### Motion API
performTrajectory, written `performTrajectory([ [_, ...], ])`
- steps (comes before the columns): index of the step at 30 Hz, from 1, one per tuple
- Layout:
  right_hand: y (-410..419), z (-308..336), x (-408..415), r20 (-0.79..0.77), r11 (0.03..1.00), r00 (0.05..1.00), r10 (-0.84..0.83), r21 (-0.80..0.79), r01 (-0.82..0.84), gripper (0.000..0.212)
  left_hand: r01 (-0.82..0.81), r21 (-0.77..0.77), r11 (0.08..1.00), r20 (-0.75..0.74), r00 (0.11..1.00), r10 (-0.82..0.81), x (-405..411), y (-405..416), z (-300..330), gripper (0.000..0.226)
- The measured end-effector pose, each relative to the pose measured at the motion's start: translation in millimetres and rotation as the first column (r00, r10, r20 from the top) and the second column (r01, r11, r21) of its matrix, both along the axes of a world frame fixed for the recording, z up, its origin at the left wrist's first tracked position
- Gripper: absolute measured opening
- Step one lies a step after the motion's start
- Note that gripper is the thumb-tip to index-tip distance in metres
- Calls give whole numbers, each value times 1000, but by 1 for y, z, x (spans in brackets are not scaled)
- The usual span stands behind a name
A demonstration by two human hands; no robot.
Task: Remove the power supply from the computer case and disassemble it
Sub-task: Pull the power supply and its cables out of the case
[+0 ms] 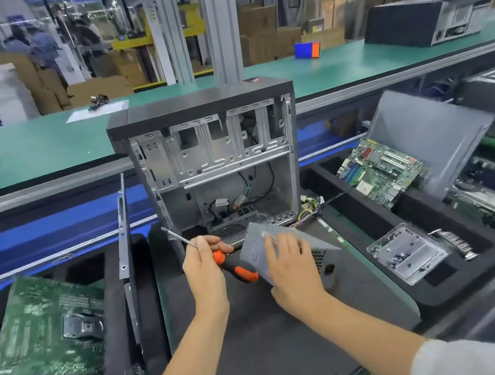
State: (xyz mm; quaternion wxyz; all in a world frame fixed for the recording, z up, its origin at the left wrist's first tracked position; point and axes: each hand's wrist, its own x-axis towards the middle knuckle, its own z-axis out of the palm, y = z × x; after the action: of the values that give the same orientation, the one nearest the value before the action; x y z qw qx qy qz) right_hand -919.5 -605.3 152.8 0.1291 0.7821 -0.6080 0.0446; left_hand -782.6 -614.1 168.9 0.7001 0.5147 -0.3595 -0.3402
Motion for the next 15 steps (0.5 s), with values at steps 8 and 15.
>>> performTrajectory([
  [8,21,-13,30,58,984,998,-27,176,17,71,-160,-79,984,59,985,165,17,0,-7,32],
  [15,2,-25,5,80,909,988,132,388,-153,55,-105,-41,994,17,994,106,14,-6,-11,32],
])
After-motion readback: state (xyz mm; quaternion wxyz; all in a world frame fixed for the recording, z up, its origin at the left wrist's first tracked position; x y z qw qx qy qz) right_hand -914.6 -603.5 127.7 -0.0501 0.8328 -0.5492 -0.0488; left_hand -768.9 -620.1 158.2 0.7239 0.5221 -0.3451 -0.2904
